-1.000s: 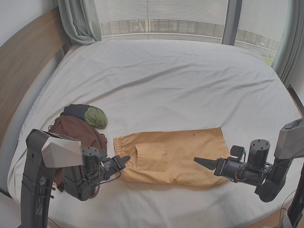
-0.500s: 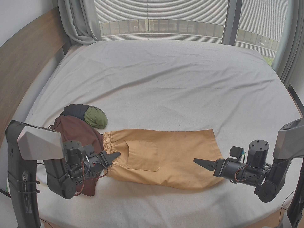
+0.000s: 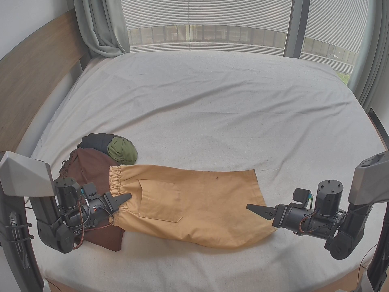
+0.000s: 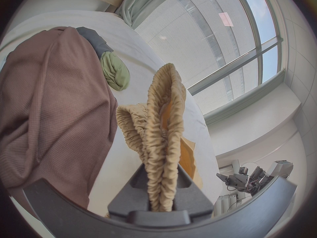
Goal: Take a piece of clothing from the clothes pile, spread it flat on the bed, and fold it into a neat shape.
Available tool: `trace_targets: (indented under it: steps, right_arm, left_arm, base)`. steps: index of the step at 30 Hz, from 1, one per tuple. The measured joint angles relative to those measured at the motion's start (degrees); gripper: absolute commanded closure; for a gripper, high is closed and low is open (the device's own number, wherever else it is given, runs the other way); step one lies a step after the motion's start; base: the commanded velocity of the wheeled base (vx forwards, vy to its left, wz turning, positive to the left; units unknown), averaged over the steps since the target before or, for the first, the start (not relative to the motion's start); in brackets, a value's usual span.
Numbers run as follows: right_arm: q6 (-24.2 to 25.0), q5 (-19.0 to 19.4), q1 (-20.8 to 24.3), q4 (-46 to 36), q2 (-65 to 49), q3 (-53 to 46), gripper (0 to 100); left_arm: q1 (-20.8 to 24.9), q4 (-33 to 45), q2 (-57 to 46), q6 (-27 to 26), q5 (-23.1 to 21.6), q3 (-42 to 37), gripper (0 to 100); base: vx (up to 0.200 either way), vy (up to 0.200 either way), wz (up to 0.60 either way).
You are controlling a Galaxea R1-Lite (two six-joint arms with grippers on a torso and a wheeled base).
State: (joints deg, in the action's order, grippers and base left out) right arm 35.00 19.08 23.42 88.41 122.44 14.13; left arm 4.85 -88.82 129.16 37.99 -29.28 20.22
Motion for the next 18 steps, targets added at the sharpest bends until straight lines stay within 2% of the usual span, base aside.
trace_targets:
  steps: [5,11,18]
  right_arm:
    - [-0.07,-0.01,0.09,-0.02,0.18,-0.02,0]
    - [-0.27,-0.11,0.12,0.00,0.38,-0.02,0]
    - [-0.33,-0.12,0.15,-0.02,0.93,-0.02,0]
  left_arm:
    - [-1.72,0.02,-0.35,-0.38,-0.35,-0.44,100]
    - [-3.80,-0.02,-0.63,-0.52,-2.88,-1.27,100]
    - [-4.06,-0.02,-0.88,-0.62,-3.50,-1.73,100]
  base:
    - [0.000,0.000,0.00]
    - [0.000,0.000,0.00]
    - [0.000,0.000,0.00]
